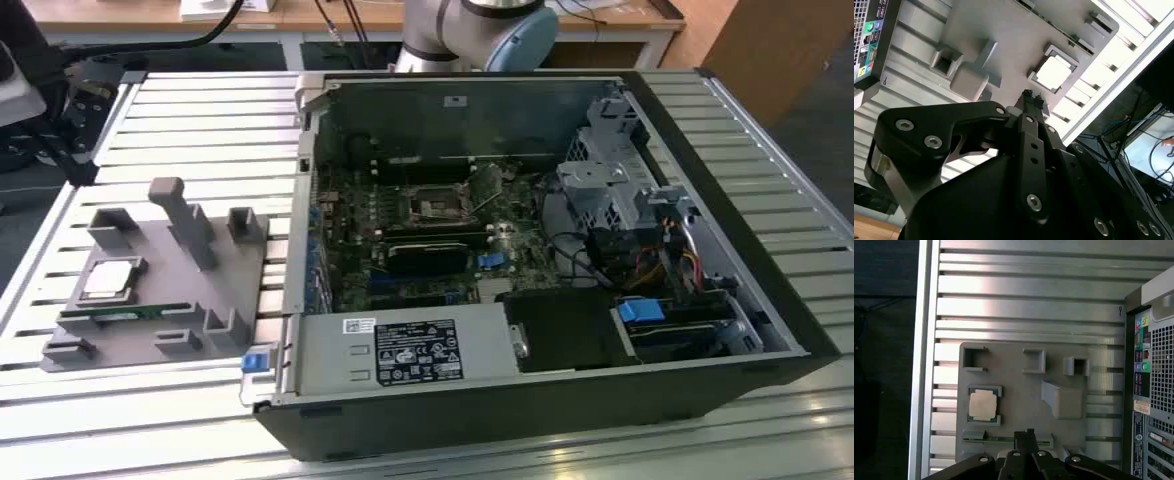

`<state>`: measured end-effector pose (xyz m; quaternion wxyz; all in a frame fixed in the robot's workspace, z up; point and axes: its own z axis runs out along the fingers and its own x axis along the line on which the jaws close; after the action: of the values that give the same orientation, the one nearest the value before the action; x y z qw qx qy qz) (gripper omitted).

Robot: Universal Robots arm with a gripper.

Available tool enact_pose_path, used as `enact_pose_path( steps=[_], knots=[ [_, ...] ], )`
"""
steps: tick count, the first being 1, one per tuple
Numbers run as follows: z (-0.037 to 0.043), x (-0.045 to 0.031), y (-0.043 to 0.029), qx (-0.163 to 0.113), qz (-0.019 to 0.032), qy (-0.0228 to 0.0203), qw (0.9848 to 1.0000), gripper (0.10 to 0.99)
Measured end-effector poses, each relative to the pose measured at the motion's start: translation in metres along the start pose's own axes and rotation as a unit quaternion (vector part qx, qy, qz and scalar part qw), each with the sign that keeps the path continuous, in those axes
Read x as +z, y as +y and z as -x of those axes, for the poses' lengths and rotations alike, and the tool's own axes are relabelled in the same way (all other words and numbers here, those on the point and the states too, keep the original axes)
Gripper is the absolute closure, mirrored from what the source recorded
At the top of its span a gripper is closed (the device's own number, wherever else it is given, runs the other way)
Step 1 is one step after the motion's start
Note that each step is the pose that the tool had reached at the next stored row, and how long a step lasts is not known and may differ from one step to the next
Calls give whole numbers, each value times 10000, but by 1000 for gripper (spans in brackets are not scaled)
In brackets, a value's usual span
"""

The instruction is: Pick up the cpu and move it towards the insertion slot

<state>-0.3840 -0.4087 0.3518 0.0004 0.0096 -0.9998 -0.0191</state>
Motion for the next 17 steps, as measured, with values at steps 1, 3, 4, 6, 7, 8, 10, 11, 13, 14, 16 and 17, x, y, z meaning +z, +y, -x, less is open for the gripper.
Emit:
enact_pose_path(
  steps=[1,3,4,6,7,8,10,11,13,14,16,17],
  knots=[
    [0,0,0,0,0,0,10000,980],
    [0,0,0,0,0,0,10000,980],
    [0,0,0,0,0,0,10000,980],
    [0,0,0,0,0,0,10000,980],
    [-1,-1,0,0,-1,1,10000,980],
    [-4,-1,0,0,-1,1,10000,980],
    [-13,1,0,0,0,0,10000,980],
    [-18,0,1,1,0,0,10000,980],
    [-34,0,1,0,0,0,10000,980],
    [-43,0,1,0,0,0,10000,980],
    [-64,0,1,0,0,0,10000,980],
    [-77,1,1,0,0,-1,10000,980]
  ],
)
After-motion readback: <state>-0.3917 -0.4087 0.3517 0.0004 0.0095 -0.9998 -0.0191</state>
